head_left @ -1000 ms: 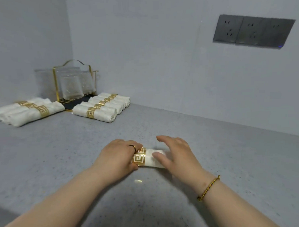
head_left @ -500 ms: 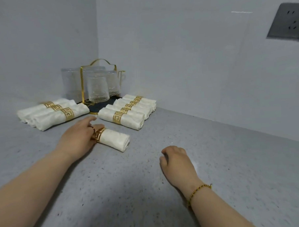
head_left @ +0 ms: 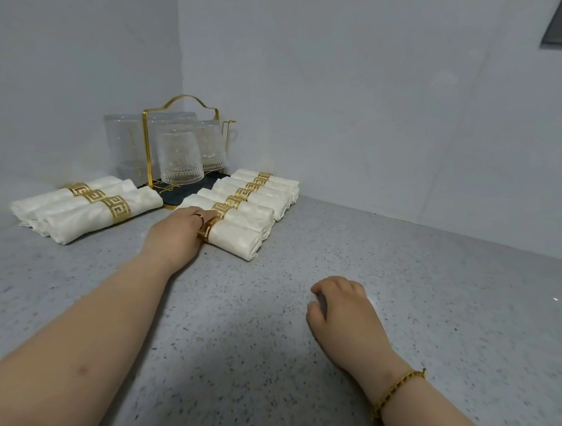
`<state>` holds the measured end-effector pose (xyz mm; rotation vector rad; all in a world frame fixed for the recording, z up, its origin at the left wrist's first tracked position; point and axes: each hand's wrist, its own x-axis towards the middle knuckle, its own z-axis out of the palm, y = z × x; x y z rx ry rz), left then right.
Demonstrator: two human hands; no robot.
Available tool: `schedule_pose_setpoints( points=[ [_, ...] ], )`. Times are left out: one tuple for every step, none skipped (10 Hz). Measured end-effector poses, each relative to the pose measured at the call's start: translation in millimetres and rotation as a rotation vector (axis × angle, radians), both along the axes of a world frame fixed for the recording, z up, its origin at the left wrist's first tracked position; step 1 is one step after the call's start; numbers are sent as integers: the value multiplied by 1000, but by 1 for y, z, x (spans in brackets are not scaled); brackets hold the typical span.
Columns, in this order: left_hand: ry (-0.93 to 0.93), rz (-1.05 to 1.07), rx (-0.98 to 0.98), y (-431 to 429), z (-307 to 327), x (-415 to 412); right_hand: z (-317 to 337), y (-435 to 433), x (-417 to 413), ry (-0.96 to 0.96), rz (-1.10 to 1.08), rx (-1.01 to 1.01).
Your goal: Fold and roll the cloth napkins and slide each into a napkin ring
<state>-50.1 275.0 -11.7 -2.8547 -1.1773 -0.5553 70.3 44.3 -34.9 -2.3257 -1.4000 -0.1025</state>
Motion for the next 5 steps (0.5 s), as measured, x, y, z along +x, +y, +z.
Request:
schedule_pose_setpoints(
  points=[
    [-30,12,-7,0,-3,0,0,0,1,1,4,1],
    [-17,36,-6,-2,-4,0,1,0,1,9,13,3],
    [-49,40,0,-4,-5,1,2,-1,0,1,11,-10],
    [-108,60,-97,-5,-5,1,4,-2,0,14,-7,-16],
    [-230,89,-162,-8,-4,-6,4,-2,0,16,-5,-43]
  ],
)
